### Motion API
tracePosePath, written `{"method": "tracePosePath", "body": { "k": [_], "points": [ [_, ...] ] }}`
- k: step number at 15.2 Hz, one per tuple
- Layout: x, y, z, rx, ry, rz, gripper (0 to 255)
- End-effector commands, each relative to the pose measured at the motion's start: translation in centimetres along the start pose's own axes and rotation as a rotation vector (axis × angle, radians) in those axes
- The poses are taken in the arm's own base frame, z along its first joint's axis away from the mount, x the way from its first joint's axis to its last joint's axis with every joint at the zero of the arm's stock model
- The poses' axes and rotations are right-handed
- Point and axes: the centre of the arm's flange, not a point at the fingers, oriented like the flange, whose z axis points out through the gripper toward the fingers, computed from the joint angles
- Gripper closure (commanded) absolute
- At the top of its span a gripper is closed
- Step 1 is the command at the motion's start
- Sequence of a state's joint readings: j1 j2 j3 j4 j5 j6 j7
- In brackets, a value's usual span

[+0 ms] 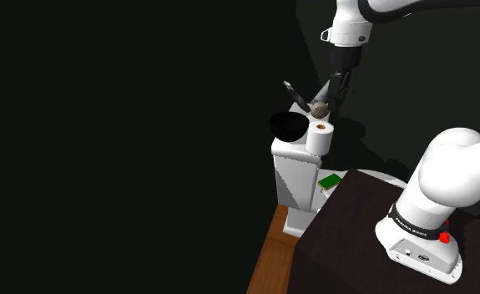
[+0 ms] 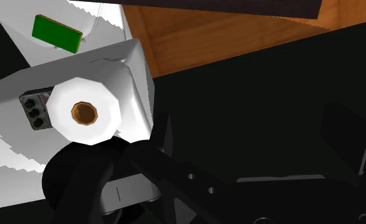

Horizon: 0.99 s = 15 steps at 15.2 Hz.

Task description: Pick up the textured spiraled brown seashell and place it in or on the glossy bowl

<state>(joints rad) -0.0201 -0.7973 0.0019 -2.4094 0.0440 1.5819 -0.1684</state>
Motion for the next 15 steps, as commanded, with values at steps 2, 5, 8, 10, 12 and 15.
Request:
{"method": "tracePosePath", "body": {
  "k": [2,5,8,10,12,15],
  "points": [
    [0.3,1.2,0.5,-0.002,-0.002,-0.007,0],
    [1.1,4.7,1.9,-0.008,-0.006,-0.030,0],
    [2.0,8.2,3.4,-0.014,-0.011,-0.052,0],
    [2.7,10.5,4.3,-0.019,-0.014,-0.067,0],
    [3.4,12.8,5.2,-0.023,-0.017,-0.082,0],
    [4.5,16.3,6.6,-0.029,-0.022,-0.104,0]
  ]
}}
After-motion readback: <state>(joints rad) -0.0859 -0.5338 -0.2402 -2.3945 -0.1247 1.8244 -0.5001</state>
